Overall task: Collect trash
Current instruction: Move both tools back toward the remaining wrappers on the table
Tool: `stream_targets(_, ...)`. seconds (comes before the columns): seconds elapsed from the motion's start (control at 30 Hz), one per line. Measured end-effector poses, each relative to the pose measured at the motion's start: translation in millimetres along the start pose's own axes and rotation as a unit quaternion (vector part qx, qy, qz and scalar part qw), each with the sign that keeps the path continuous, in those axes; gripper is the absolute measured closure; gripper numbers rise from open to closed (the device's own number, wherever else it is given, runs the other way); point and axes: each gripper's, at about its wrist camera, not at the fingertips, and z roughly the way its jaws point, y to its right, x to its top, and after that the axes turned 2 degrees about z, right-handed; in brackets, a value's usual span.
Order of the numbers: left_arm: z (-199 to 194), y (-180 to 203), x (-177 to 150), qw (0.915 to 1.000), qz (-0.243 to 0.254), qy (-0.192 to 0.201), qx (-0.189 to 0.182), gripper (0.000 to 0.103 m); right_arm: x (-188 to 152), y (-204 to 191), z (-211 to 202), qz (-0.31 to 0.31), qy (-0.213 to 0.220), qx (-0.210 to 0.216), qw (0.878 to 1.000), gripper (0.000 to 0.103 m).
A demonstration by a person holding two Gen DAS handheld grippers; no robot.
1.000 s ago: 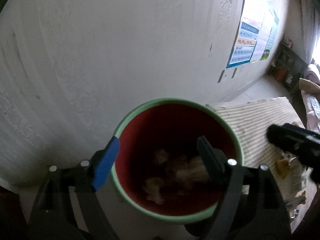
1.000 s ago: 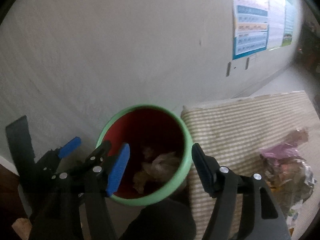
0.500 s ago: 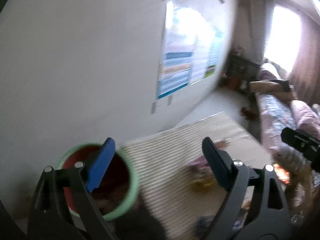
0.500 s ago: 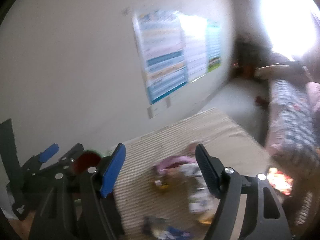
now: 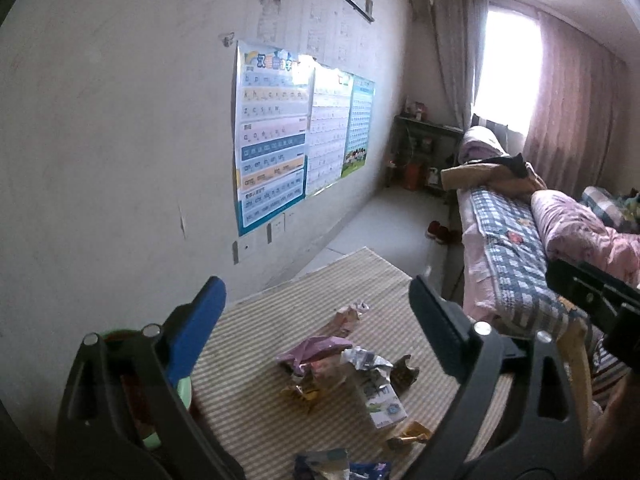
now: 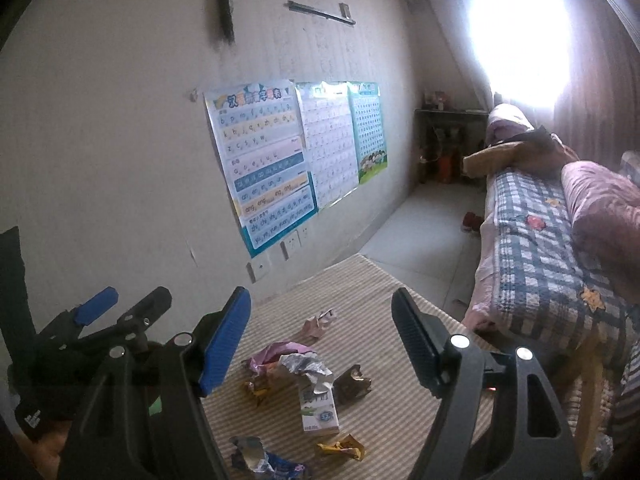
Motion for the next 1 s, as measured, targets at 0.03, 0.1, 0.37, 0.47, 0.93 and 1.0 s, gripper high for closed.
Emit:
stream_targets(0.03, 2.6, 0.9, -1.3, 1.0000, 0.001, -0.004, 0.002, 0.012, -1.2, -0.7, 1.2, 0.002, -0.002, 0.002, 1.000, 0.032)
stream_targets(0.1, 5.6, -1.9, -2.2, 1.0000, 0.000, -0.008, 0.004, 0.012, -3.1, 0.5, 5.6, 0.004, -0.008, 0.003, 1.000, 0.032)
stream_targets(0.37, 12.5, -13.4, -15.3, 0.9997, 0.000, -0.021, 0.016, 0.012, -9.8, -2.6, 21.1, 0.005, -0.027, 0.009, 1.000, 0.031)
stream_targets(0.47, 18.9, -18.5, -20.1, 0.9993, -0.002, -0.031, 0.021, 0.012, -12.7, -3.7, 27.3, 0.005, -0.035, 0.011, 0.999, 0.031)
stream_targets(0.93, 80.5, -33.3, -85.1, 0.9915, 0.002, -0.129, 0.009, 0.012, -86.8, 44.0, 82.9, 0.023, -0.149, -0.044, 0.988, 0.026)
stream_targets(1.0, 89.3, -30.7, -93.9, 0.9904, 0.007, -0.138, 0.002, 0.012, -99.2, 50.1, 92.7, 0.029, -0.163, -0.045, 0.985, 0.026)
